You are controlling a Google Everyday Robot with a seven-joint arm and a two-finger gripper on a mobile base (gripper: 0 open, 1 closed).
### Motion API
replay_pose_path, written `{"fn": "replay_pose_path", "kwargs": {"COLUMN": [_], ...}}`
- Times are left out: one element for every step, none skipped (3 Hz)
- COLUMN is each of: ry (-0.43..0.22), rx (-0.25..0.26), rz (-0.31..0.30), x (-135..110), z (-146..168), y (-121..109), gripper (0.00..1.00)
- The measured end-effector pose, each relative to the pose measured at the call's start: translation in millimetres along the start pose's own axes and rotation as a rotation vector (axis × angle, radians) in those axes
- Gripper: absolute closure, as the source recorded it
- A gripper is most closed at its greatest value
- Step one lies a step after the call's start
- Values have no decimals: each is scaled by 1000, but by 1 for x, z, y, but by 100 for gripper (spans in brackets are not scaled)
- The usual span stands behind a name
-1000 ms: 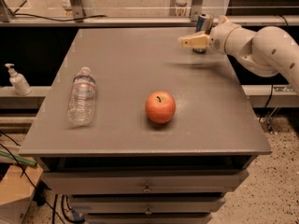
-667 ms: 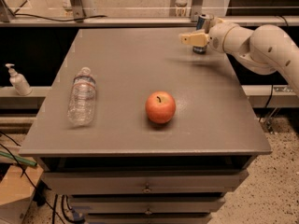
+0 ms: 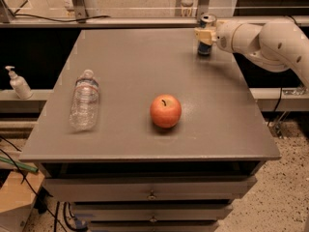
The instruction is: Knock redbull can over
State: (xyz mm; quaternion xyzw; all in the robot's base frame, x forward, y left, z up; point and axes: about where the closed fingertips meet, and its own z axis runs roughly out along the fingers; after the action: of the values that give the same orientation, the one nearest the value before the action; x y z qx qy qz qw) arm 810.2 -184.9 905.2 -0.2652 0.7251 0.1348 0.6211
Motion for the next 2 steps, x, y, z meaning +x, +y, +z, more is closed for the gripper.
{"fn": "replay_pose_path", "kwargs": {"ry": [80, 210], "rx": [-82, -221], "rz": [-135, -365], "x": [-14, -21], "z": [-5, -18], "y": [34, 80], "gripper": [87, 100]}}
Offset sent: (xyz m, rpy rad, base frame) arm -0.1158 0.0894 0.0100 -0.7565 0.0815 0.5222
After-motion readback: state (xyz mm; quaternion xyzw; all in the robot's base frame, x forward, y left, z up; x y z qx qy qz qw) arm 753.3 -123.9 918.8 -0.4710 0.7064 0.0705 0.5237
